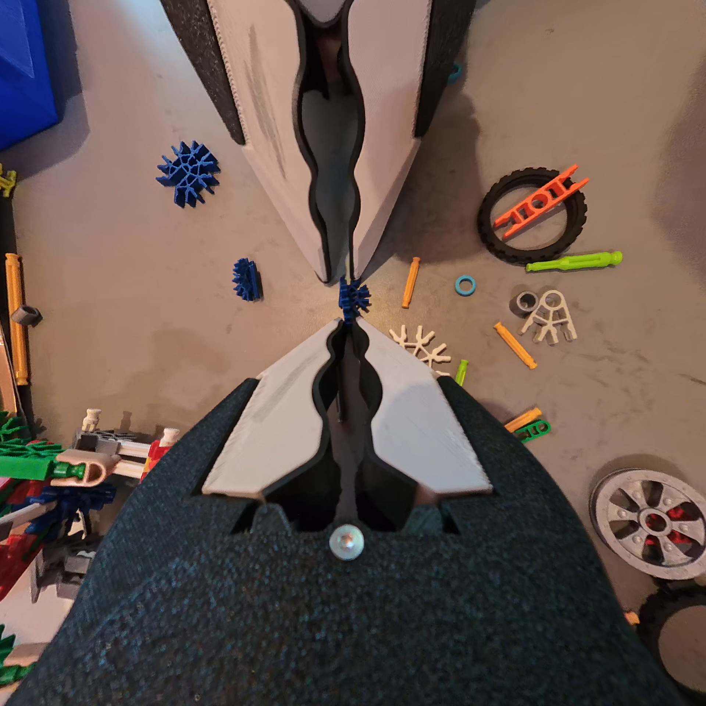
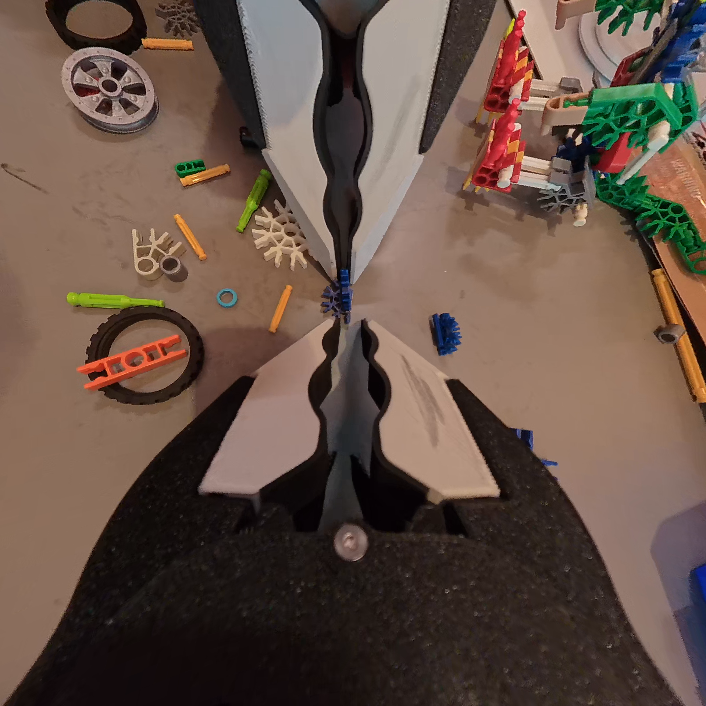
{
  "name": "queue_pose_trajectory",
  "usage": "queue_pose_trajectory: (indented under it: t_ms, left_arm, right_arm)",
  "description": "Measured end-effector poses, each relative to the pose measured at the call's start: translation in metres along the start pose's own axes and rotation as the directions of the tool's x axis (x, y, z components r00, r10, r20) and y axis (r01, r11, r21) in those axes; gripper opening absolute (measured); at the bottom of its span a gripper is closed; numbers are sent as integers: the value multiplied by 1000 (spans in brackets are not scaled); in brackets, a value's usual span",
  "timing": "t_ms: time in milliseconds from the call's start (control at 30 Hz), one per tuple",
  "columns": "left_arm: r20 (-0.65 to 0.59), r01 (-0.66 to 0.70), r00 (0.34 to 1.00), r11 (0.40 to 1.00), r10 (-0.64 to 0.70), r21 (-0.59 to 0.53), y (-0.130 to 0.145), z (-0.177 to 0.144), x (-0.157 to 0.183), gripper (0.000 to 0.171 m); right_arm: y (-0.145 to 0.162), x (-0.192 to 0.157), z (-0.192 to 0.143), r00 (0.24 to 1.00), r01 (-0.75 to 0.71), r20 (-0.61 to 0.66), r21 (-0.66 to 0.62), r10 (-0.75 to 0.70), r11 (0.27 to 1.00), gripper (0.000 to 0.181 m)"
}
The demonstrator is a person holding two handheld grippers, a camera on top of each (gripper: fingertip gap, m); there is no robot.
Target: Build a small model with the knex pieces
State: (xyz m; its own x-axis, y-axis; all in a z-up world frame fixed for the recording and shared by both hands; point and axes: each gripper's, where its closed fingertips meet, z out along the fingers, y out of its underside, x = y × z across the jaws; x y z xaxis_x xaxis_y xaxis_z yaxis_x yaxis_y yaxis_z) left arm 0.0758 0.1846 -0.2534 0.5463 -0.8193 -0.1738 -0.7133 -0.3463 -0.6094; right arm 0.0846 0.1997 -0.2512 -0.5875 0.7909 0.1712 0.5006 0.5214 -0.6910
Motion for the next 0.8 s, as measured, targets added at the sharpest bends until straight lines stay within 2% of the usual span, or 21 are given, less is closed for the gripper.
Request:
queue_pose_trajectory:
  t_ms: [267,433,667,800]
  left_arm:
    - [50,-40,998,998,37,52,-1,0,1,0]
    - [87,-91,992,996,89,16,0,-1,1,0]
    - [88,-85,993,996,83,20,0,-1,1,0]
    - [85,-85,993,996,83,20,-1,0,2,0]
  right_arm:
    - [0,0,0,1000,-13,12,12,13,1000,13]
    - [-1,-2,0,1000,-11,23,16,11,1000,13]
    - [-5,-4,-5,999,-16,36,36,15,999,19]
    - [-5,-10,2,999,9,49,22,-10,1000,14]
